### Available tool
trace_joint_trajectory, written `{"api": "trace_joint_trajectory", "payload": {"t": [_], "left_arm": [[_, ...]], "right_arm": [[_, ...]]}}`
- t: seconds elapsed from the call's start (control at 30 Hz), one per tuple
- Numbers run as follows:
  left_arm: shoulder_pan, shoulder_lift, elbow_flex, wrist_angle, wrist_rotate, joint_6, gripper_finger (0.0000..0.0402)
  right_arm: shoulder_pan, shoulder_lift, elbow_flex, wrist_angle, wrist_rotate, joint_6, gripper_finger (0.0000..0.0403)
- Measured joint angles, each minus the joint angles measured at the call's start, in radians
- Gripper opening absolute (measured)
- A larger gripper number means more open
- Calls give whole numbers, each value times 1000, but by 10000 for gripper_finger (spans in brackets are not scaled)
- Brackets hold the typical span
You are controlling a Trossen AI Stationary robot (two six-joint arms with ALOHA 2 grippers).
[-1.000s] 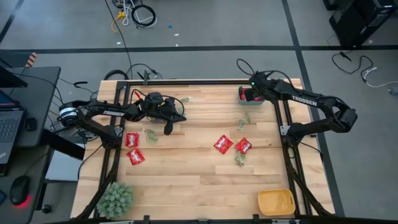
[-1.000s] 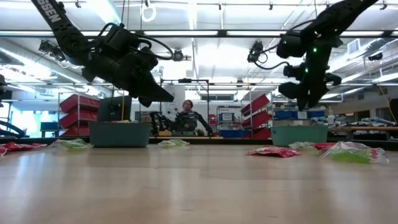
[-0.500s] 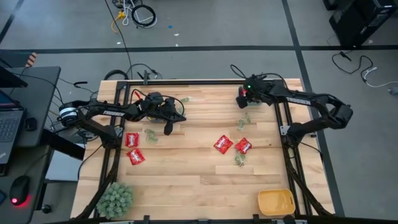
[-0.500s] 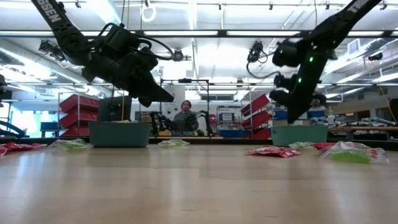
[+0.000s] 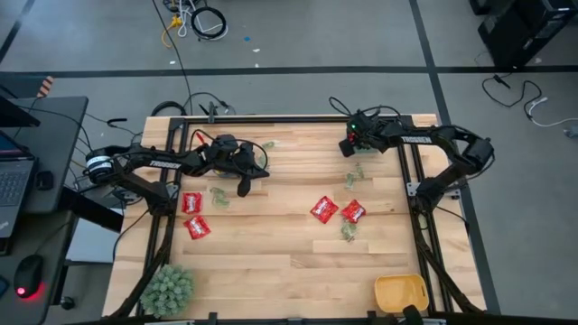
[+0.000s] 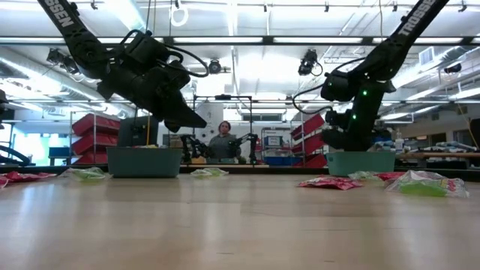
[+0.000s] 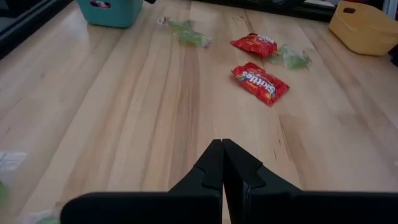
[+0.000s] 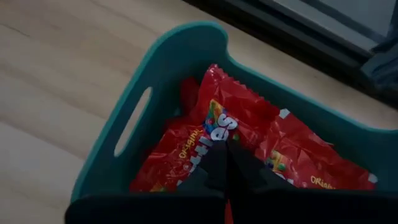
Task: Sort candy
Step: Put the red candy into the blue bin
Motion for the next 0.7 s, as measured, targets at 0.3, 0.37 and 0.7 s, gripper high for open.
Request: {"api": "trace_joint_trajectory", "payload": {"t": [0.3, 0.37, 0.7], "left_arm": [[-1, 0, 0, 45, -3, -53, 3], [-10, 0, 0, 61, 8, -52, 3], [-59, 0, 0, 113, 2, 6, 1]], "right_arm": [[115, -214, 58, -94, -27, -110, 0], [173, -260, 60, -98, -74, -121, 0], [545, -245, 60, -125, -223, 5, 7]]}}
